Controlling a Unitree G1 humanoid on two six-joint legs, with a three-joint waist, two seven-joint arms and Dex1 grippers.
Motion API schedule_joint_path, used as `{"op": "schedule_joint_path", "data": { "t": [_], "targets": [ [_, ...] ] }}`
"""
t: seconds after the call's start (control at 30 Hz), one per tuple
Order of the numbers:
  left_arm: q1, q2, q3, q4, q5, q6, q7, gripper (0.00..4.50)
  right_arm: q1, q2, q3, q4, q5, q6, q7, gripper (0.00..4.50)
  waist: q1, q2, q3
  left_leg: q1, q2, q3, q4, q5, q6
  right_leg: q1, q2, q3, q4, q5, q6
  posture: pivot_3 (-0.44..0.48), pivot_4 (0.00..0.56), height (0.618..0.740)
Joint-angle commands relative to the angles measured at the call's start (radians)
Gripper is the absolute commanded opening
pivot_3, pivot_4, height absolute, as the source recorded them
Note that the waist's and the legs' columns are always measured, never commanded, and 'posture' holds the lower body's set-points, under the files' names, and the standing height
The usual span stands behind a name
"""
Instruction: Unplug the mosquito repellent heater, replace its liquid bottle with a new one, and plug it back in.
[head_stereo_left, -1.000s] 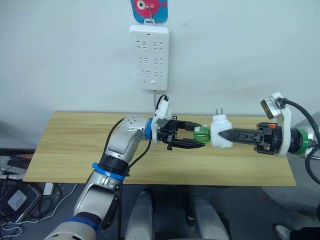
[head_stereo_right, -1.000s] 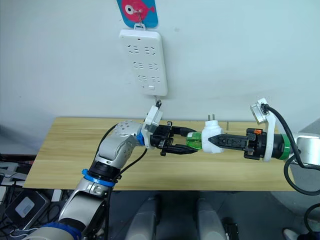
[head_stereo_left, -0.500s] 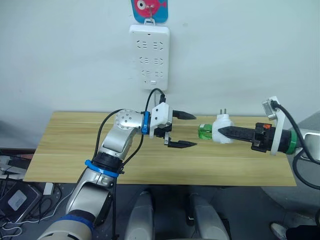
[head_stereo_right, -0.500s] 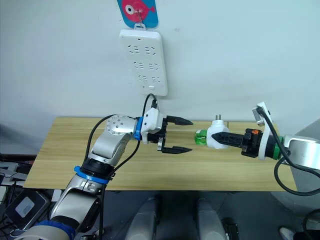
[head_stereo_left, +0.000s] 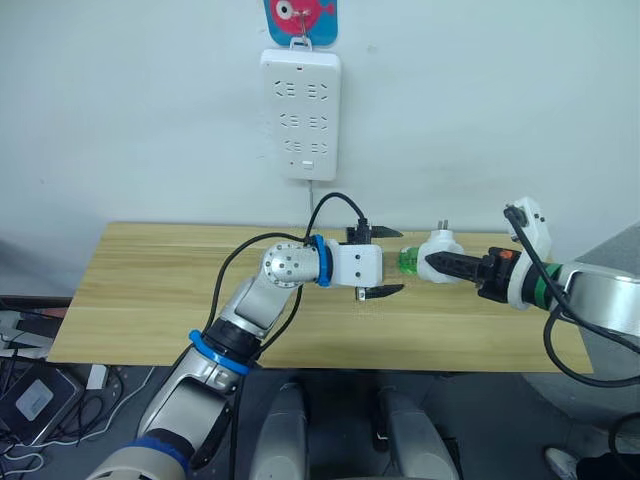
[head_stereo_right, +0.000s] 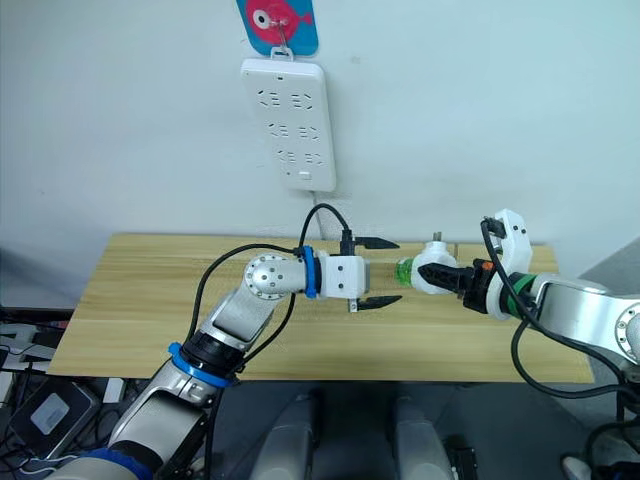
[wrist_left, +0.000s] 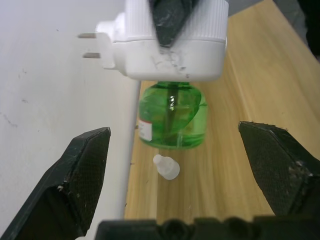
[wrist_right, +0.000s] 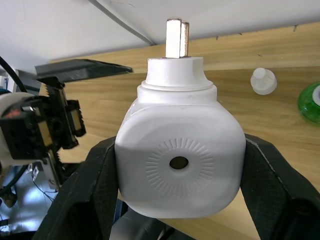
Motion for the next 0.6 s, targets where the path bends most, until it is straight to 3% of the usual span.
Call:
{"op": "schedule_joint_path", "data": {
  "t": [0.03,0.37,0.47,0.6],
  "targets": [
    [0.0,-0.02,-0.041,-0.049,0.061,0.005,0.055,4.5,-0.02,0.017,-0.012,-0.06,0.025,-0.023,-0.026,2.96,0.0,0.0,0.0,0.0,0.0,0.0,0.0,0.0,0.0,0.0,0.0,0.0,0.0,0.0,0.0,0.094,0.245,0.74],
    [-0.014,-0.046,-0.083,-0.042,0.141,0.001,0.129,4.5,-0.015,0.046,-0.008,-0.104,0.025,-0.031,-0.048,2.96,0.0,0.0,0.0,0.0,0.0,0.0,0.0,0.0,0.0,0.0,0.0,0.0,0.0,0.001,-0.001,0.088,0.242,0.74],
    [-0.015,-0.048,-0.084,-0.04,0.142,0.006,0.129,3.91,-0.014,0.047,-0.008,-0.108,0.025,-0.035,-0.049,2.96,0.0,0.0,-0.001,0.0,0.0,0.0,0.0,0.0,0.0,0.0,0.0,0.0,0.0,0.001,-0.002,0.087,0.242,0.74],
    [-0.016,-0.051,-0.083,-0.041,0.138,0.011,0.128,2.65,-0.016,0.053,-0.007,-0.11,0.025,-0.04,-0.05,2.96,0.0,0.0,-0.001,0.0,0.0,0.0,0.0,0.0,0.0,0.0,0.0,0.0,0.0,0.003,-0.004,0.085,0.243,0.74]
  ]
}}
